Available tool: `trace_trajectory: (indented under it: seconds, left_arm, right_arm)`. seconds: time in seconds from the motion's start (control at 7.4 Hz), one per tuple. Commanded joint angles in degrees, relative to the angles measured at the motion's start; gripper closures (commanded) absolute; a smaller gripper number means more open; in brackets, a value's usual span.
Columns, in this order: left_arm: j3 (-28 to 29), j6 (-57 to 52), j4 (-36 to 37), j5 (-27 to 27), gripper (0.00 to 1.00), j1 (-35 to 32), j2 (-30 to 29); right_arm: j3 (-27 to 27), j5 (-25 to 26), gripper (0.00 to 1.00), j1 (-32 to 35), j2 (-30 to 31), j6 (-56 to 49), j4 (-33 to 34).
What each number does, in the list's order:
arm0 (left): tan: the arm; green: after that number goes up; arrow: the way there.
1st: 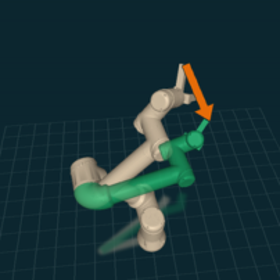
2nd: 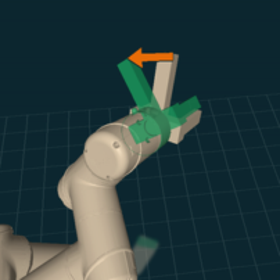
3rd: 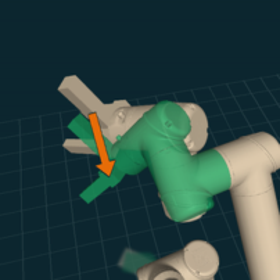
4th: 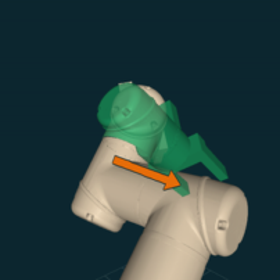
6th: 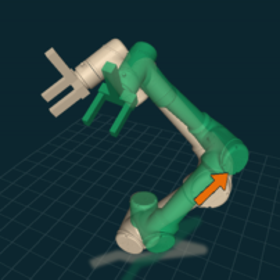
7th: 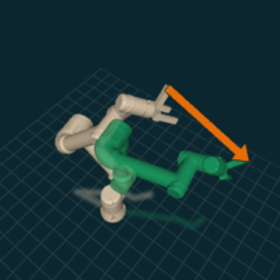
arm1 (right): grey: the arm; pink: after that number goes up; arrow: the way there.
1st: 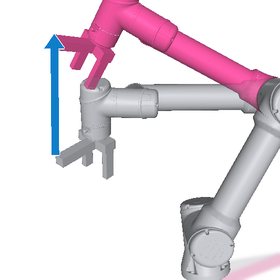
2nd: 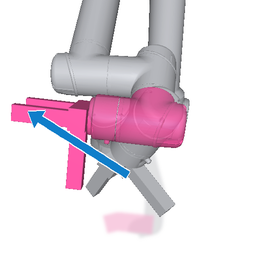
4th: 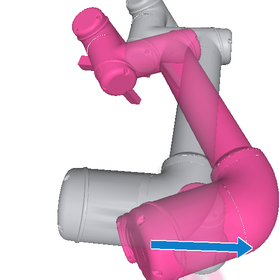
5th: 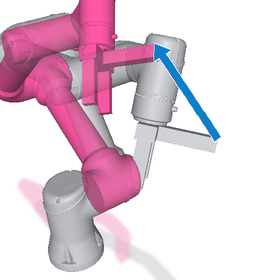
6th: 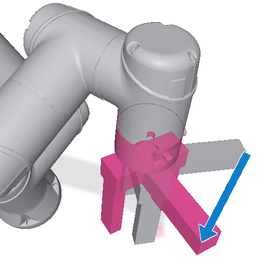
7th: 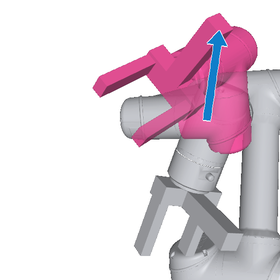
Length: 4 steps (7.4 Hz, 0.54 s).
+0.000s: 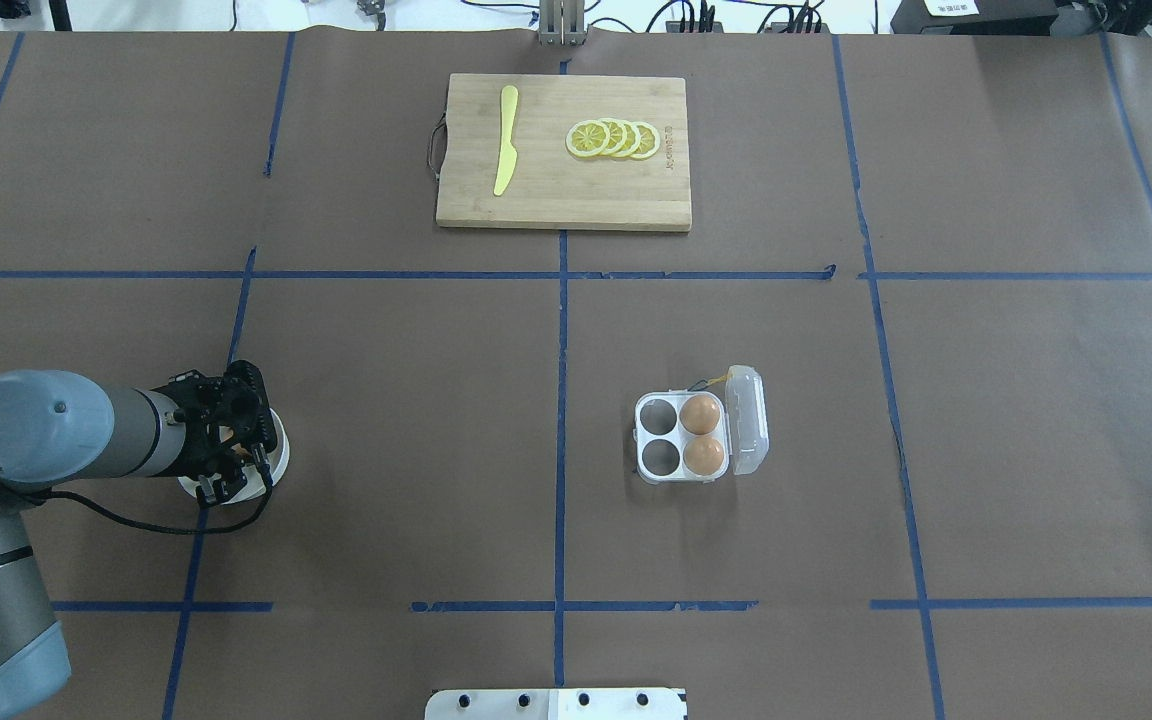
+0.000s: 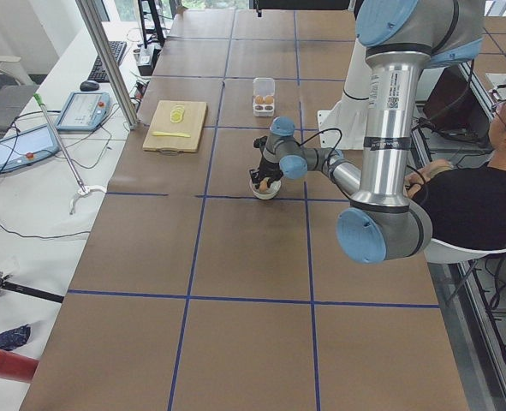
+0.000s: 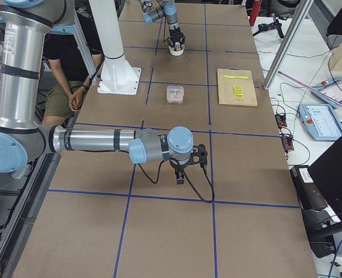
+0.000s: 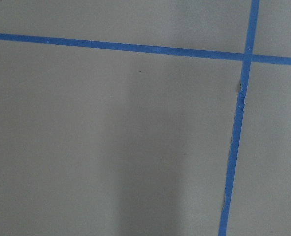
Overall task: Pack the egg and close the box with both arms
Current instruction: 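Lower the left gripper into the bowl and close it on the brown egg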
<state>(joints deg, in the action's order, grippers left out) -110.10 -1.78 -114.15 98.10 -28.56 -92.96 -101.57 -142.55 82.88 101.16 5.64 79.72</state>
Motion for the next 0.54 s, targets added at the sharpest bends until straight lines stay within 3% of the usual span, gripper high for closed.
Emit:
trace_trajectory:
  seconds: [0.0, 0.41]
  left_arm:
    - [-1.3, 0.0, 0.4, 0.0, 1.0, -0.4, 0.3]
    - [-9.2, 7.9, 7.6, -0.2, 1.0, -1.6, 2.2]
  right_arm:
    - [-0.4, -0.1, 0.0, 0.0, 0.0, 0.9, -0.1]
    - [-0.6, -0.1, 0.0, 0.0, -0.1, 0.9, -0.3]
